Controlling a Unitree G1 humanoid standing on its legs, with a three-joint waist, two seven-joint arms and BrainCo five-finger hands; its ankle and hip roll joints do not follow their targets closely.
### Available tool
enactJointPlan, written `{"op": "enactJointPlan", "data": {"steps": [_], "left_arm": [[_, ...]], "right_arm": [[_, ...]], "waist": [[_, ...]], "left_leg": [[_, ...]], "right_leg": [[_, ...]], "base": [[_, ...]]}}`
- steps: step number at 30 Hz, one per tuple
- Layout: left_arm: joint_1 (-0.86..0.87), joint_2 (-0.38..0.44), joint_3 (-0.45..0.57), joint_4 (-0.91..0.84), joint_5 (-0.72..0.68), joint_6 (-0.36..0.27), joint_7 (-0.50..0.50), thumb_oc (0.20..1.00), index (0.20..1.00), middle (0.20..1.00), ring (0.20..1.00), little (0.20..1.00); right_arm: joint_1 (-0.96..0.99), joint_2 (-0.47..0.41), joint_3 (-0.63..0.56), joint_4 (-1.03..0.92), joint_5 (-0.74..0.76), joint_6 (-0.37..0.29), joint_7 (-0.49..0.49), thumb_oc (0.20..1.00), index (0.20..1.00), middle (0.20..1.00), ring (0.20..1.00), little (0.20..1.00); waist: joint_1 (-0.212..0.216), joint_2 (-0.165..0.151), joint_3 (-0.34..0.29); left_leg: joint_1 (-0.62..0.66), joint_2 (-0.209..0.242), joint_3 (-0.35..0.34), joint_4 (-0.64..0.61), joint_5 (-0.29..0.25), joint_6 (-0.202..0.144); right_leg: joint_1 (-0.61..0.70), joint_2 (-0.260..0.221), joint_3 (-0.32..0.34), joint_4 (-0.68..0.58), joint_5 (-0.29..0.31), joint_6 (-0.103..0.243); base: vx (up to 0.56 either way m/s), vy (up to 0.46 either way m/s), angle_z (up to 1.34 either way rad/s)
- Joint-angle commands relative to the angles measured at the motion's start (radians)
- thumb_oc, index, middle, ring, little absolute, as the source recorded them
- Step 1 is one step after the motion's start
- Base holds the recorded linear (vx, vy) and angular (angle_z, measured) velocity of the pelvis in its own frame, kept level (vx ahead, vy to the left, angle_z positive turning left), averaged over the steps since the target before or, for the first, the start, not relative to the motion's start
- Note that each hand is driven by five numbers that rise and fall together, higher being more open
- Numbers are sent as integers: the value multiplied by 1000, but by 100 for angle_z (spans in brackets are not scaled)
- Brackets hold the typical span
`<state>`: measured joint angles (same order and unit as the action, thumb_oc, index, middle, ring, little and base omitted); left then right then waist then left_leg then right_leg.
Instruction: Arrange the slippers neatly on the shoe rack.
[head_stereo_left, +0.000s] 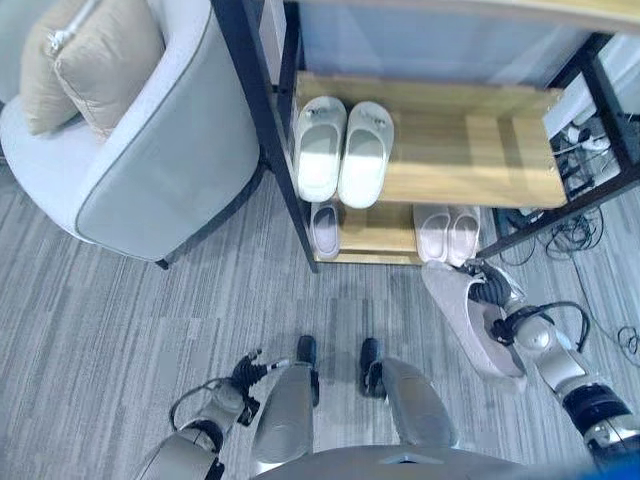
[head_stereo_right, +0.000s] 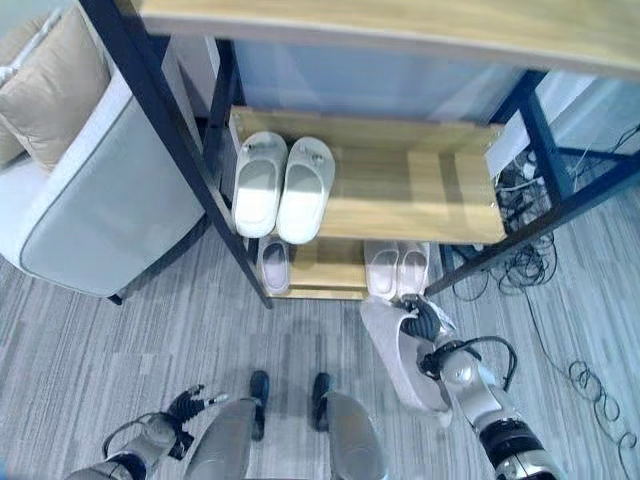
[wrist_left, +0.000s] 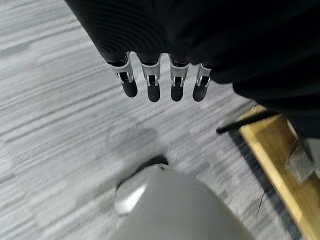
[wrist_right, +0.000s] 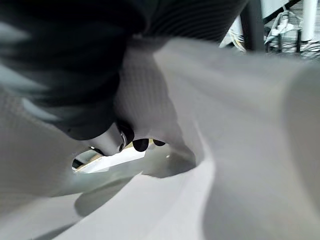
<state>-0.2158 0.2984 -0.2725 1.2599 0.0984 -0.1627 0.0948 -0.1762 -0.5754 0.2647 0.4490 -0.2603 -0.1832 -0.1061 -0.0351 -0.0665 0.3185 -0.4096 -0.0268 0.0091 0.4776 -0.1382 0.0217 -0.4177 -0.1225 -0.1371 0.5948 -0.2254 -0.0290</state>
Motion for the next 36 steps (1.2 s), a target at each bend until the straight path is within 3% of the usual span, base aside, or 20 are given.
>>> {"op": "enactJointPlan", "data": {"steps": [1, 2, 3, 8, 11, 12, 13, 15, 19, 23, 30, 34, 36], "left_arm": [[73, 25, 13, -61, -78, -41, 63, 1000, 1000, 1000, 1000, 1000], [73, 25, 13, -61, -78, -41, 63, 1000, 1000, 1000, 1000, 1000], [54, 49, 19, -124, -94, -59, 126, 1000, 1000, 1000, 1000, 1000], [8, 58, 10, -143, -99, -70, 211, 1000, 1000, 1000, 1000, 1000], [11, 53, 3, -208, -127, -95, 264, 1000, 1000, 1000, 1000, 1000], [14, 44, 13, -247, -193, -109, 293, 1000, 1000, 1000, 1000, 1000], [14, 45, 14, -247, -193, -109, 293, 1000, 1000, 1000, 1000, 1000], [26, 37, 19, -370, -288, -142, 342, 1000, 1000, 1000, 1000, 1000], [21, 44, 12, -441, -305, -159, 370, 1000, 1000, 1000, 1000, 1000], [-4, 93, -3, -586, -302, -190, 439, 1000, 1000, 1000, 1000, 1000], [35, 103, -32, -683, -335, -213, 421, 1000, 1000, 1000, 1000, 1000], [37, 125, -55, -709, -344, -217, 404, 1000, 1000, 1000, 1000, 1000], [55, 158, -71, -748, -362, -226, 379, 1000, 1000, 1000, 1000, 1000]], "right_arm": [[-39, -85, 4, -58, -39, -50, -78, 200, 200, 200, 200, 200], [-39, -85, 4, -58, -39, -50, -78, 200, 200, 200, 200, 200], [-76, -105, 8, -61, -44, -52, -107, 200, 200, 200, 200, 200], [-145, -134, 20, -77, -62, -57, -169, 200, 200, 200, 200, 200], [-201, -172, 2, -94, -82, -48, -234, 200, 200, 200, 200, 200], [-243, -176, -4, -99, -64, -42, -261, 200, 200, 200, 200, 200], [-243, -176, -4, -99, -64, -42, -261, 200, 200, 200, 200, 200], [-315, -177, -22, -127, -23, -41, -300, 200, 200, 200, 200, 200], [-366, -170, -20, -124, 13, -57, -327, 200, 200, 200, 200, 200], [-509, -187, -23, -156, 48, -70, -382, 200, 200, 200, 200, 200], [-643, -243, 20, -91, 44, -52, -409, 200, 200, 200, 200, 200], [-801, -271, 107, 69, 97, -26, -412, 200, 200, 200, 200, 200], [-974, -298, 206, 264, 181, -28, -417, 200, 200, 200, 200, 200]], "waist": [[38, 4, -81], [38, 4, -84], [43, 8, -74], [48, 10, -55], [54, 25, -68], [60, 33, -71], [59, 33, -76], [67, 48, -71], [70, 61, -71], [78, 77, -39], [92, 79, 41], [106, 77, 80], [127, 84, 121]], "left_leg": [[-117, 75, -27, 204, -103, -8], [-122, 76, -27, 208, -104, -8], [-212, 76, -33, 330, -153, 5], [-390, 77, -39, 561, -267, 7], [-596, 80, -54, 785, -347, 22], [-690, 80, -61, 906, -393, 33], [-699, 79, -62, 910, -393, 33], [-863, 67, -68, 1148, -470, 45], [-971, 50, -63, 1309, -515, 50], [-1150, 6, -82, 1657, -619, 38], [-1160, 3, -74, 1816, -676, 36], [-1160, -6, -70, 1842, -682, 32], [-1160, -13, -66, 1846, -681, 30]], "right_leg": [[-38, -2, 56, 28, -2, 70], [-43, -2, 56, 31, -4, 70], [-133, -8, 65, 146, -53, 55], [-306, -3, 70, 361, -168, 42], [-518, -14, 92, 586, -246, 21], [-615, -19, 105, 703, -282, 14], [-623, -19, 105, 707, -283, 13], [-796, -26, 131, 959, -347, 7], [-911, -32, 147, 1127, -382, 6], [-1092, -32, 224, 1507, -448, 19], [-1117, -22, 281, 1677, -458, 33], [-1109, -26, 301, 1716, -460, 32], [-1107, -32, 318, 1732, -463, 27]], "base": [[-9, 50, -21], [-39, 33, -17], [-40, -7, -5], [7, -33, 8], [-27, -13, 2], [0, 0, 0], [45, -8, -1], [94, -2, 9], [74, 3, 15], [150, -4, 24], [41, 6, 1], [0, 3, 2], [-28, 41, 6]]}}
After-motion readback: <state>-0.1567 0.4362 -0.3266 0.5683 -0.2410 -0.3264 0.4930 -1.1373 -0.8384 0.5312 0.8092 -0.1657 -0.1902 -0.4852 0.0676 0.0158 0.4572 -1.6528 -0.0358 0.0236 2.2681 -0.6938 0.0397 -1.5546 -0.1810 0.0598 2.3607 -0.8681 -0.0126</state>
